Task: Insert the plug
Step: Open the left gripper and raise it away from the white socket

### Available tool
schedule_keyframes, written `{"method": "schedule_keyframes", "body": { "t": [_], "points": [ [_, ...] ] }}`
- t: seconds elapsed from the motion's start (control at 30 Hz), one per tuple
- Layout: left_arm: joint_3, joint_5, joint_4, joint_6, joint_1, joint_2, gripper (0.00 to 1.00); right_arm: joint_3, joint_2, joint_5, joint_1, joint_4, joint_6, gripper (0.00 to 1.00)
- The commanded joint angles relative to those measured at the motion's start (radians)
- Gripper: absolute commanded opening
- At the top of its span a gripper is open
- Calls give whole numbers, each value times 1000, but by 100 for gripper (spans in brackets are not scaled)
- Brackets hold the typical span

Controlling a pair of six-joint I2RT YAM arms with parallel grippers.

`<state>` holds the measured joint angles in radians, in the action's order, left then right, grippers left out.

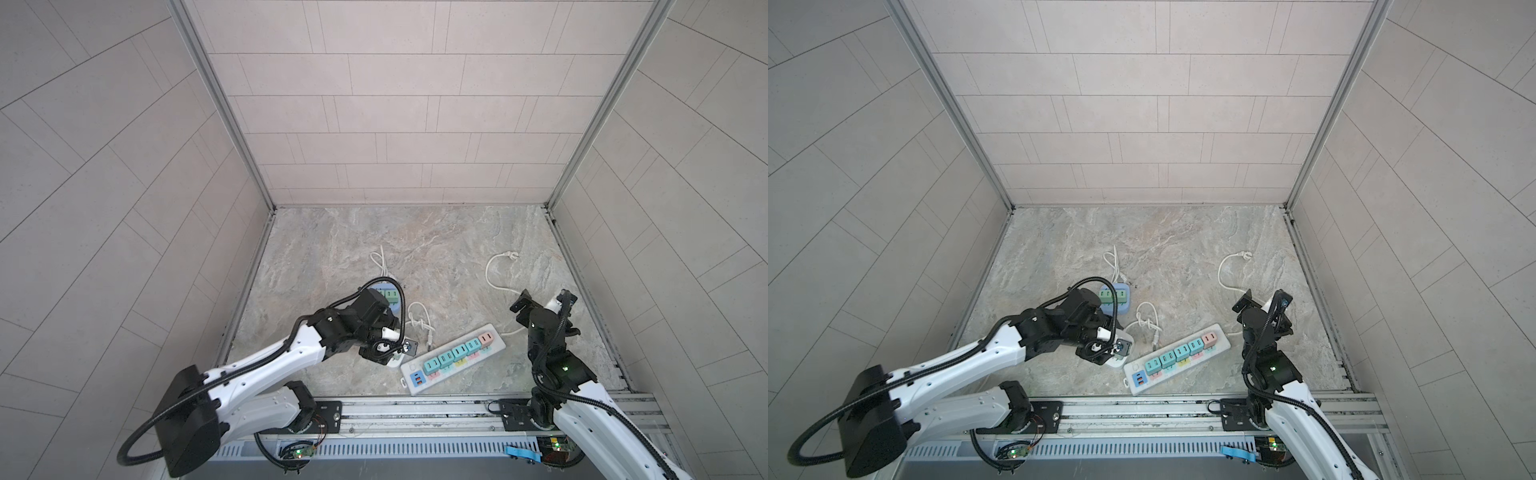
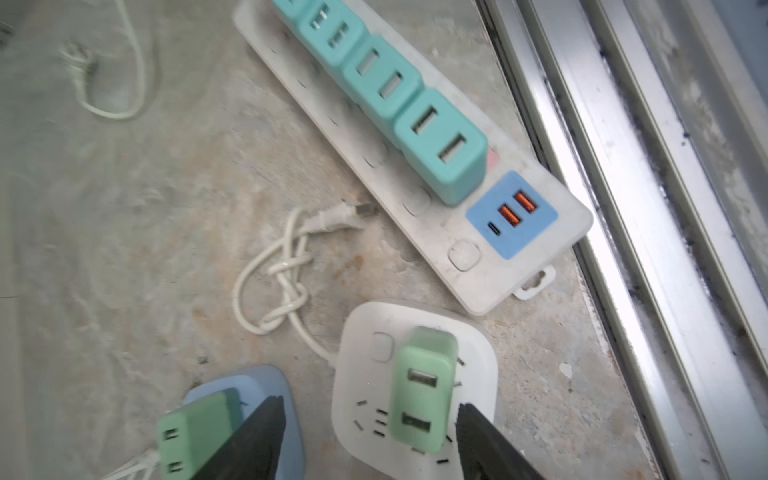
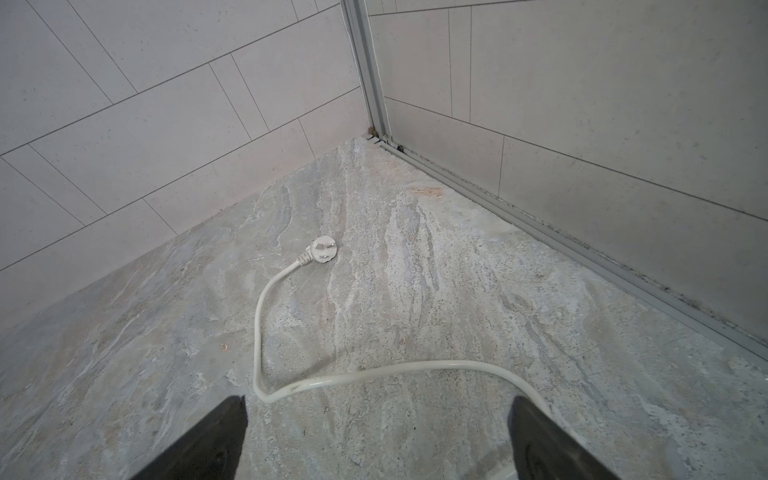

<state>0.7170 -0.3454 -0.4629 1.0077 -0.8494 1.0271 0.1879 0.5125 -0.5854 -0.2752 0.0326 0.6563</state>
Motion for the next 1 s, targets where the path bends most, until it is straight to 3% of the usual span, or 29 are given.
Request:
{"method": "schedule_keyframes", "body": {
  "t": [0.0, 0.1, 0.13, 0.2, 0.27, 0.33, 0.43, 0.53, 0.6, 0.67, 0.73, 0.8, 0.87, 0.97],
  "points": [
    [20, 17, 187, -150, -4, -109, 78, 73, 2, -55, 8, 106, 51, 100],
    [28, 173, 403, -365, -3, -164, 84, 204, -45, -26, 8, 239, 94, 100],
    [48, 295, 477, -472, -3, -164, 86, 245, -67, -20, 8, 272, 123, 100],
    [130, 663, 518, -728, -2, -143, 91, 295, -112, -11, 8, 280, 127, 100],
    [258, 946, 358, -953, 11, -113, 95, 298, -157, -19, 8, 161, 35, 100],
    [300, 1048, 280, -1053, 24, -112, 95, 319, -173, -48, 12, 77, -38, 100],
    [186, 1165, 391, -1084, 36, -158, 95, 355, -113, -29, 22, -25, -231, 100],
    [-1, 1184, 533, -1113, 111, -191, 95, 347, 57, 54, 53, -96, -397, 100],
    [-95, 1185, 580, -1139, 189, -193, 95, 347, 220, 102, 111, -80, -441, 100],
    [-189, 1173, 654, -1105, 273, -183, 95, 336, 347, 138, 196, -59, -378, 100],
    [-292, 1226, 773, -1046, 337, -164, 95, 304, 416, 250, 266, -124, -336, 100],
    [-409, 1222, 967, -959, 382, -142, 95, 292, 460, 223, 269, -170, -349, 100],
    [-529, 1137, 1166, -896, 447, -96, 95, 298, 496, 179, 271, -171, -362, 100],
    [-583, 1064, 1283, -1009, 572, 2, 96, 260, 551, 160, 271, -266, -386, 100]
  ]
}}
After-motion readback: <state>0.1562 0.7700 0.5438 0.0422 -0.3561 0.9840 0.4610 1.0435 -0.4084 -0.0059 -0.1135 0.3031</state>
